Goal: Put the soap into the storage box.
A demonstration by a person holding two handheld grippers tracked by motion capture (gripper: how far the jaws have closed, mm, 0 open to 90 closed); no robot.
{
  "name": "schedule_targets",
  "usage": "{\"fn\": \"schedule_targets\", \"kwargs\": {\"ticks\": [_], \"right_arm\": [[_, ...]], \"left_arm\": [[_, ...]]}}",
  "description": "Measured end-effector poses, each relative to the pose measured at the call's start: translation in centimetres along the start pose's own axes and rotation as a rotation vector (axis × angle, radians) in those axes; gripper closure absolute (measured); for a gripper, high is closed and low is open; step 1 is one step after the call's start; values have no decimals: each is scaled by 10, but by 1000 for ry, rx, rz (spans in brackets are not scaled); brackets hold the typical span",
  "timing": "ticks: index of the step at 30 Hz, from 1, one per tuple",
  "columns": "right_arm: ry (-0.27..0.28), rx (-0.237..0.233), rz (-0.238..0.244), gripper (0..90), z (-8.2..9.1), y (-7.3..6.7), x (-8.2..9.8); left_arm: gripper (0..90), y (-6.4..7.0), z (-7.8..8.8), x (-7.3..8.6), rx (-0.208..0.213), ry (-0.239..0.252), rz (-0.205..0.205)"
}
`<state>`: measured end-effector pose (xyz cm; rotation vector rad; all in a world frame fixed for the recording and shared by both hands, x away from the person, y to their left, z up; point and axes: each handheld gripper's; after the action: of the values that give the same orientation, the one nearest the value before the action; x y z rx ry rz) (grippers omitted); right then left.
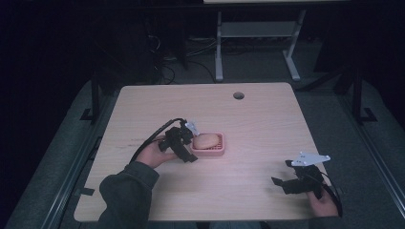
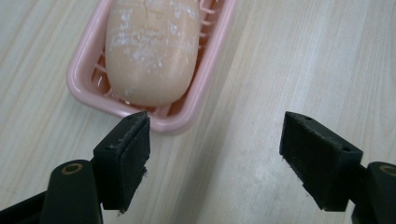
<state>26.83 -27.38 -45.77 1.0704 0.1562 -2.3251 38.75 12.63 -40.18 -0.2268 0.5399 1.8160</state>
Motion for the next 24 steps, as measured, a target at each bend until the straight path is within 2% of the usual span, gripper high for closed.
{"fn": "schedule_targets", "kwargs": {"ticks": [8, 14, 24], "right_arm": [[-2, 1, -4, 141, 0, 0, 1], [-7, 0, -1, 141, -1, -1, 0], [-14, 7, -5, 141, -1, -1, 0]], "left_arm": [[244, 5, 3, 14, -5, 5, 9], [245, 7, 5, 25, 0, 21, 32], [245, 13, 3, 36, 5, 21, 25]]}}
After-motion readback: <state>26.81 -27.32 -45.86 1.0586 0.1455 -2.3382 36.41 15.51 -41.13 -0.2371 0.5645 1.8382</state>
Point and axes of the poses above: each handheld gripper's, and its own axes: z roughly backward along the jaws, x roughly out of its underside, y roughly to its right, and after that the axes turned 13 degrees about x, right-handed
